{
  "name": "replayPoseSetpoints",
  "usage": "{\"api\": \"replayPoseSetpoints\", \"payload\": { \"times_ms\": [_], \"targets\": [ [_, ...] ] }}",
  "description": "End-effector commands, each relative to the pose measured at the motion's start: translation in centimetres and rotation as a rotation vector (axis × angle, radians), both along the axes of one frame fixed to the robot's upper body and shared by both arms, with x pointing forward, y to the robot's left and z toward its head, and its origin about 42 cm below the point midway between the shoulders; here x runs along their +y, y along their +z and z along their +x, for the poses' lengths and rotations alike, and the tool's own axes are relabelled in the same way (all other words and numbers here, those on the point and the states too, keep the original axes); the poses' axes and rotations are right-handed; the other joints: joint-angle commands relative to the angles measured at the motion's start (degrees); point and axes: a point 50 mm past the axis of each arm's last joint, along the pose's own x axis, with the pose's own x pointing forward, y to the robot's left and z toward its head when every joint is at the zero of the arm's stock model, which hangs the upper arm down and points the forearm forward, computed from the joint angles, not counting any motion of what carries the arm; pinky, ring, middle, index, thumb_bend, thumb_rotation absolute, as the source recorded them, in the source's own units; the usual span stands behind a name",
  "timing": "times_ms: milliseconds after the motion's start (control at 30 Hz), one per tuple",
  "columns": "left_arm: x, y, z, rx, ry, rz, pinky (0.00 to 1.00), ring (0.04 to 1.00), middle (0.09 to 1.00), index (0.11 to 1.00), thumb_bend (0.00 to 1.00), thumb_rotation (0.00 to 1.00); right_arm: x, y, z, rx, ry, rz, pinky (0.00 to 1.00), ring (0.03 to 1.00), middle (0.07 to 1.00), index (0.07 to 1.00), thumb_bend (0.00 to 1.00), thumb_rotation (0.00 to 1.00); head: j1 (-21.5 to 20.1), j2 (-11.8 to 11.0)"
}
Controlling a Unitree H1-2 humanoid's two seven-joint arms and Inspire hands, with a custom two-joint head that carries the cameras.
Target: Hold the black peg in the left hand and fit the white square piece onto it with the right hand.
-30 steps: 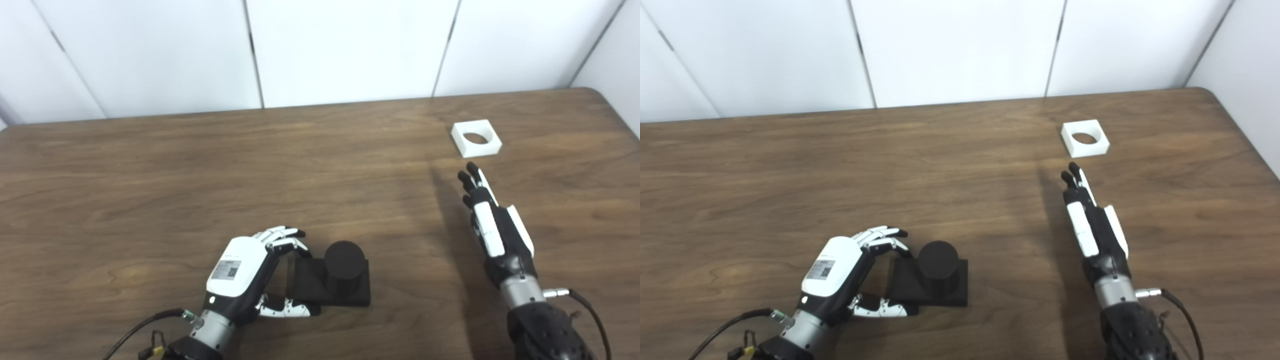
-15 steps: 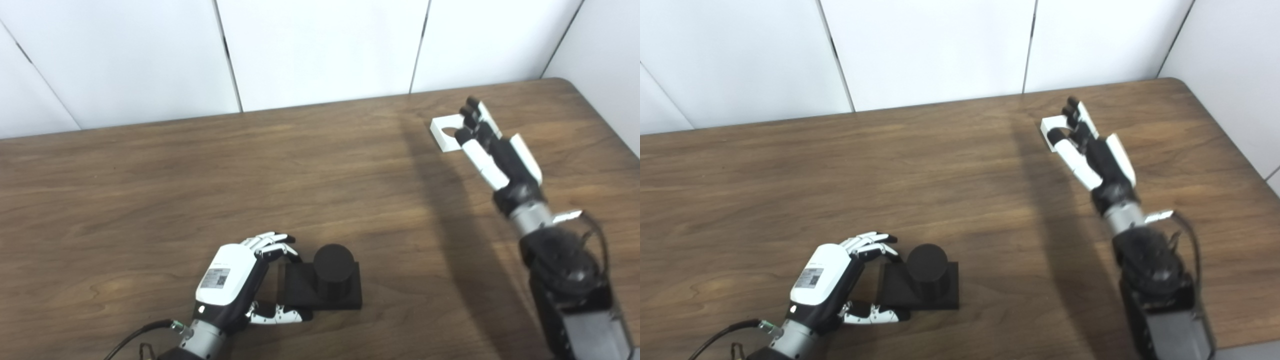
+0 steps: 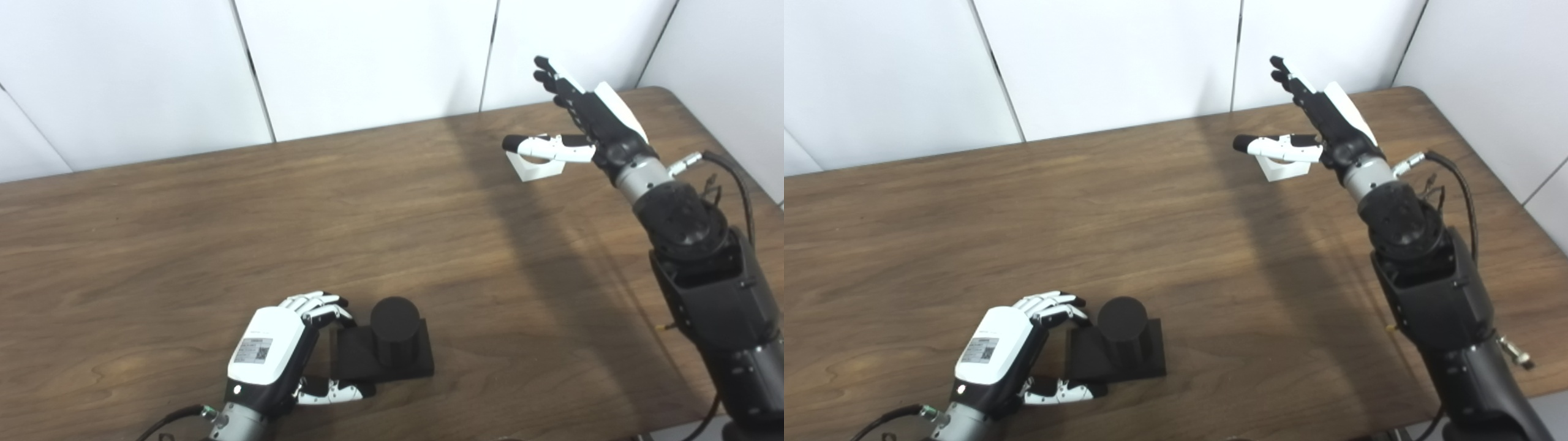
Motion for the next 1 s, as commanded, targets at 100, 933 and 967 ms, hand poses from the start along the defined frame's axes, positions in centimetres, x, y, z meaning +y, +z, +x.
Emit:
{"api": "replayPoseSetpoints", "payload": {
  "times_ms": [100,933,967],
  "targets": [
    [0.3,-3.2,-1.7,0.116,-0.037,0.13,0.81,0.818,0.772,0.487,0.52,0.04,-1.5,4.3,2.4,-0.016,-0.001,-0.247,0.95,0.992,0.975,0.983,0.81,0.35,-0.7,-1.4],
    [0.0,-3.6,-2.4,0.123,-0.03,0.121,0.84,0.838,0.79,0.488,0.52,0.04,-4.4,9.9,12.3,0.391,-0.061,-0.843,1.0,1.0,0.993,0.92,1.0,0.24,-0.4,-3.8],
    [-0.1,-3.6,-2.4,0.121,-0.029,0.12,0.84,0.839,0.791,0.488,0.52,0.04,-4.2,9.9,12.5,0.403,-0.058,-0.855,1.0,1.0,0.995,0.92,1.0,0.24,-0.4,-3.7]
  ]
}}
